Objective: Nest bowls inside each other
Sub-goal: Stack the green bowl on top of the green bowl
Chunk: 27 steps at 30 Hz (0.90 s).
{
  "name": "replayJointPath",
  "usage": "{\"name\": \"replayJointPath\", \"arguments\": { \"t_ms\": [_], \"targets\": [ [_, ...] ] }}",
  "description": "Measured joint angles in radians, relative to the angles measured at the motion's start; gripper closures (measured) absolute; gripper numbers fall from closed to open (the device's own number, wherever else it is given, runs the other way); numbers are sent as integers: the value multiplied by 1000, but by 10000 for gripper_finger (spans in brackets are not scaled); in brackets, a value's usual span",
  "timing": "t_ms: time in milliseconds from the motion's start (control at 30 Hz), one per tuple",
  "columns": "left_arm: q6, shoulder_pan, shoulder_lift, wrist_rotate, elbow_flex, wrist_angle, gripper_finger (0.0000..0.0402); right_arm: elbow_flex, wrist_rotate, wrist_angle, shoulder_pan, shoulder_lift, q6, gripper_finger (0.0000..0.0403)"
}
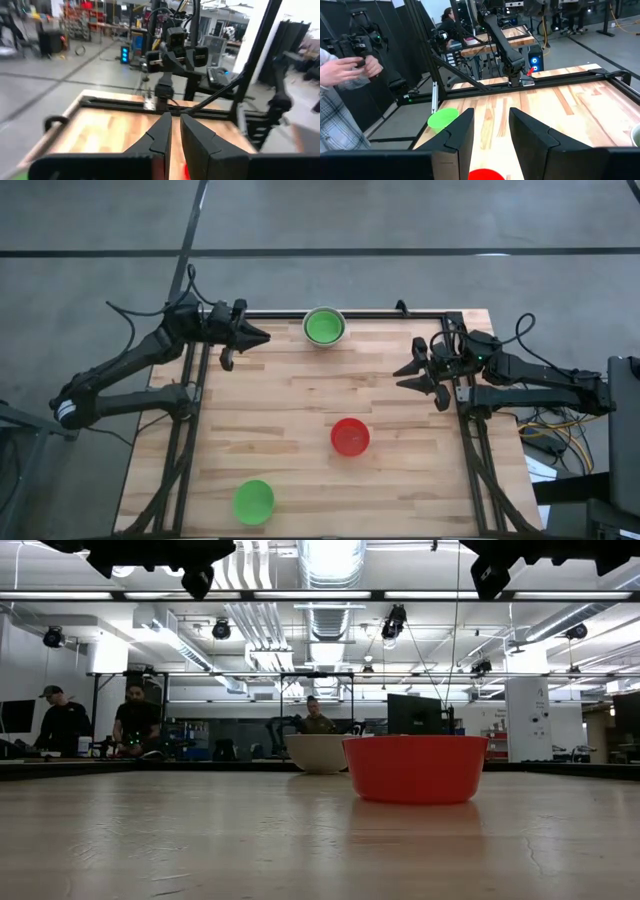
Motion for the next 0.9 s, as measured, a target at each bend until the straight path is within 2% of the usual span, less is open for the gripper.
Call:
{"name": "replayJointPath", "arguments": {
  "t_ms": [167,367,700,900],
  "targets": [
    [-22,0,-13,3,0,-106,358,0,0,0,0,0,0,282],
    [-21,-36,-69,-91,0,-240,358,0,0,0,0,0,1,282],
    [-98,-237,-156,-461,0,-385,358,0,0,0,0,0,-1,282],
    [-162,-376,-180,-627,10,-477,358,0,0,0,0,0,1,282]
  ]
}}
